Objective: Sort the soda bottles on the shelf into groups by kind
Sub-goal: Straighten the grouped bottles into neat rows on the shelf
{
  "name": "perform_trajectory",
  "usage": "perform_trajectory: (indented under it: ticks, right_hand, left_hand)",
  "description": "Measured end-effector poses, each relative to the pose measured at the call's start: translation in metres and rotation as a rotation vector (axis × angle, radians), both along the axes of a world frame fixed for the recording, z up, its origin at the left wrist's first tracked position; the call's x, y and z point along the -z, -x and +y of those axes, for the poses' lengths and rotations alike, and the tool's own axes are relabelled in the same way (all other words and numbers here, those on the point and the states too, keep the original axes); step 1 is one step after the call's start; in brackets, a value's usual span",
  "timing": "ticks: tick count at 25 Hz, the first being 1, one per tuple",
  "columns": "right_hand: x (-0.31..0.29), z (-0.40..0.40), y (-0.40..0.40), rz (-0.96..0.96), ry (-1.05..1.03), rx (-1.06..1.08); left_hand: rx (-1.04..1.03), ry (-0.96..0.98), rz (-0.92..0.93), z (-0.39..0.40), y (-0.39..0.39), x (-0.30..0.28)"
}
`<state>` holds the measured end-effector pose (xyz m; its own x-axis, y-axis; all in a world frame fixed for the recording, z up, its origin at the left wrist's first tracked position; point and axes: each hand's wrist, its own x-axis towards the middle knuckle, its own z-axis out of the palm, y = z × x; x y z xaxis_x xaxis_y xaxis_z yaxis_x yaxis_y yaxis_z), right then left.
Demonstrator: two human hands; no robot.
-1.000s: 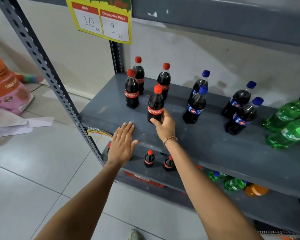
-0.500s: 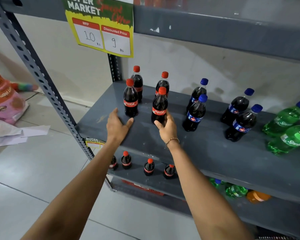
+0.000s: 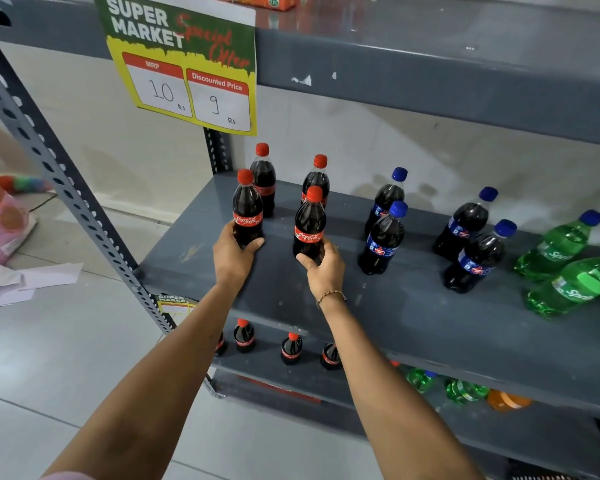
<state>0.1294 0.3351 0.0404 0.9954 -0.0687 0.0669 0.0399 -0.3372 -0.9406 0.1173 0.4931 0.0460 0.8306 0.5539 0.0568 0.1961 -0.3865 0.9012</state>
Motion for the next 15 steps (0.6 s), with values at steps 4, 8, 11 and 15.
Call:
perform_trajectory:
  ticks: [4,8,11,15]
  right_hand:
    - [0.001,0.0,-0.001,-0.014,0.015,-0.001]
    - [-0.001,0.0,0.001,-0.019,-0.002,0.002]
    - [-0.002,-0.001,0.001,-0.024,0.026,-0.024]
    - [0.003,-0.012,0.014,0.016,-0.016,-0.002]
  left_hand:
    - [0.016,-0.005,-0.01,0.002,0.0,0.002]
    - [0.023,0.0,-0.003,0.0,0.0,0.001]
    - [0.064,-0.014,-0.013,0.0,0.002,0.004]
    - [-0.094,0.035,-0.05,-0.01,0.02,0.014]
